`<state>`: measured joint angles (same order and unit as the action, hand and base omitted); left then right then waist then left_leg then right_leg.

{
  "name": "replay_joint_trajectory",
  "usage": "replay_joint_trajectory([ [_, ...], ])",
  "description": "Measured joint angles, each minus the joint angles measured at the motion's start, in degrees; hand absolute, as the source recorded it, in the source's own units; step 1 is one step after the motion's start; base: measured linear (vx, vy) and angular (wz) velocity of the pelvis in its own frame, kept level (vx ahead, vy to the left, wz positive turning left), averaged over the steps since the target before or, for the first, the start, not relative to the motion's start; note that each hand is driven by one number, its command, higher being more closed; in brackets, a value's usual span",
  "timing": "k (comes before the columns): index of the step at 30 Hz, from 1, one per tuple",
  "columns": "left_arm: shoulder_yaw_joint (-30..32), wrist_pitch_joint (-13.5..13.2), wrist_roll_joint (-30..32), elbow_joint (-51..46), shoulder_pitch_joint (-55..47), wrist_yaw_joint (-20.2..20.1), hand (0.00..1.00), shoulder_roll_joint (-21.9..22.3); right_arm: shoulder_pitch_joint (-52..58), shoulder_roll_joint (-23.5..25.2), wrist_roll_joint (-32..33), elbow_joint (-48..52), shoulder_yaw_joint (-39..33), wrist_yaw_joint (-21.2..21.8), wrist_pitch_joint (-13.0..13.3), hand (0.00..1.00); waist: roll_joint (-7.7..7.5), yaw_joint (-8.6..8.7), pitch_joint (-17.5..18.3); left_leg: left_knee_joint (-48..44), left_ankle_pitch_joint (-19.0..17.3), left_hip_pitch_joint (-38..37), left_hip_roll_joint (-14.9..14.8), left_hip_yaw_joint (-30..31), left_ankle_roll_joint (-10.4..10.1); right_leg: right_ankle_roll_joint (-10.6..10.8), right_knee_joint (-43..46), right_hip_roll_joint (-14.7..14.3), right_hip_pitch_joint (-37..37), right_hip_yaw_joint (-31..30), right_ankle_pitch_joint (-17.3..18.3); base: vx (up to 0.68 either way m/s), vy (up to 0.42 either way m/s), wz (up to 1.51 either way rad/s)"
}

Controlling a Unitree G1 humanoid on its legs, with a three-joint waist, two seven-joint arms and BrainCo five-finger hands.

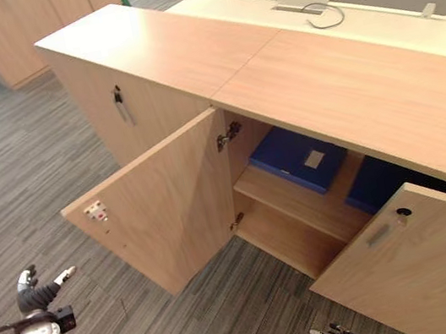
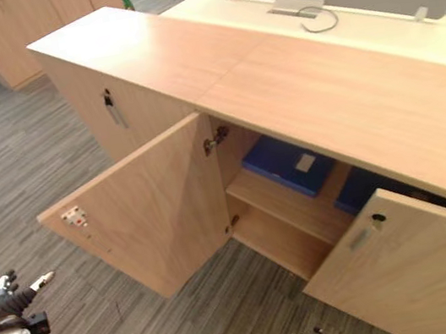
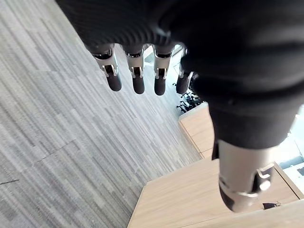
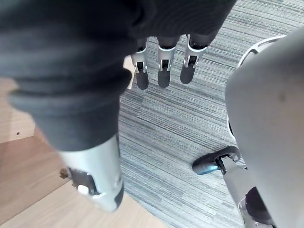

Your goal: Walk over to the cabinet, pick up the folder, carry it to the office cabinet, place the folder inside the office cabinet, then close the office cabinet door

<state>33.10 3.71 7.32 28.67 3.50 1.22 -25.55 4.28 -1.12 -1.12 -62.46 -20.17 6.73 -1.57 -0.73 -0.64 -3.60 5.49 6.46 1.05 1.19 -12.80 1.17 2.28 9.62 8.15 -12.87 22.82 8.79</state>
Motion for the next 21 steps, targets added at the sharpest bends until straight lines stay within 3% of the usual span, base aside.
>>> replay_joint_trajectory([
  [3, -1.45, -0.02, 0.25, 4.79, 4.67, 0.74, 0.0, -3.68, 0.07, -0.05, 0.29, -0.17, -0.07, 0.06, 0.0, 0.0, 0.01, 0.05, 0.59, -0.29, 0.0, -0.37, -1.13, -0.63, -0.01, -0.08, 2.81, -0.31, 1.54, -1.21, -0.04, 0.07, -0.047, -0.16],
  [4, -3.15, -0.05, 0.25, 6.08, 6.04, 0.93, 0.0, -4.77, 0.08, -0.34, 0.97, -0.24, -0.33, 0.07, 0.14, 0.0, 1.05, 0.25, 0.67, -0.34, 0.06, -0.52, -2.64, -0.97, -0.01, -0.76, 5.12, -0.57, 3.44, -1.69, 1.75, 0.09, -0.065, -0.22],
  [6, -3.92, 0.43, 0.76, 8.64, 7.35, 1.95, 0.0, -6.28, 0.15, -0.54, 2.27, -0.39, -0.57, 0.09, 0.15, 0.0, 1.24, 0.29, 0.56, -0.35, 0.21, -1.57, -3.84, -1.86, -0.26, -0.53, 0.17, -1.35, 4.41, -1.54, 3.69, 0.04, -0.08, -0.23],
  [7, -4.52, 0.49, 1.01, 9.33, 7.55, 1.93, 0.0, -7.07, 0.17, -0.62, 2.33, -0.39, -0.62, 0.09, 0.16, 0.0, 1.21, 0.29, 0.57, -0.35, 0.25, -1.85, -3.96, -2.03, -0.61, -0.77, -2.04, -1.42, 5.07, -1.54, 3.19, -0.05, -0.117, -0.09],
  [8, -6.82, 0.44, 1.38, 9.65, 7.74, 1.5, 0.0, -8.29, 0.31, -0.86, 2.69, -0.43, -1.05, 0.11, 0.16, 0.0, 0.82, 0.28, 0.75, -0.33, 0.27, -2.18, -3.41, -1.97, -1.54, 0.71, -4.9, -1.22, 6.66, -1.94, -1.28, -0.09, -0.125, 0.15],
  [9, -8.51, 0.42, 1.46, 9.69, 8.04, 1.17, 0.0, -8.16, 0.53, -1.04, 3.21, -0.46, -1.27, 0.11, 0.27, 0.0, 1.11, 0.62, 1.31, -0.31, 0.49, -2.21, -3.6, -1.22, -2.14, 0.79, -4.8, -1.28, 6.36, -2.02, -1.14, -0.08, -0.171, 0.12],
  [10, -11.86, 0.14, 1.47, 10.28, 9.56, -0.33, 0.0, -8.12, 0.92, -1.97, 3.35, -1.24, -1.16, 0.4, 0.3, 0.0, 2.28, -0.24, 2.33, -0.25, 0.48, -2.12, -4.55, -0.85, -2.92, 0.67, -5.28, -2.27, 6.32, -2.44, -1.19, -0.04, -0.142, 0.05],
  [13, -12.15, 0.17, 1.05, 16.24, 13.51, -0.64, 0.0, -8.48, 1.75, -3.19, 4.53, -1.34, -1.33, 0.57, 0.31, 0.0, 3.35, 0.01, 3.06, -0.03, 0.52, -2.18, -5.76, -1.58, -3.39, -0.3, -6.41, -3.73, 6.37, -3.47, -1.83, -0.03, -0.111, -0.22],
  [21, -20.93, 0.43, 0.43, 20.39, 14.37, -3.75, 0.0, -9.67, 4.57, -3.2, 4.46, -2.57, -3.37, 0.57, 0.16, 0.0, 1.5, -1.07, 2.66, -0.13, 0.67, -2.08, -5.03, -2.3, -3.86, 0.33, -7.46, -3.02, 6.46, -4.29, -2.99, -0.02, 0.027, -0.03],
])
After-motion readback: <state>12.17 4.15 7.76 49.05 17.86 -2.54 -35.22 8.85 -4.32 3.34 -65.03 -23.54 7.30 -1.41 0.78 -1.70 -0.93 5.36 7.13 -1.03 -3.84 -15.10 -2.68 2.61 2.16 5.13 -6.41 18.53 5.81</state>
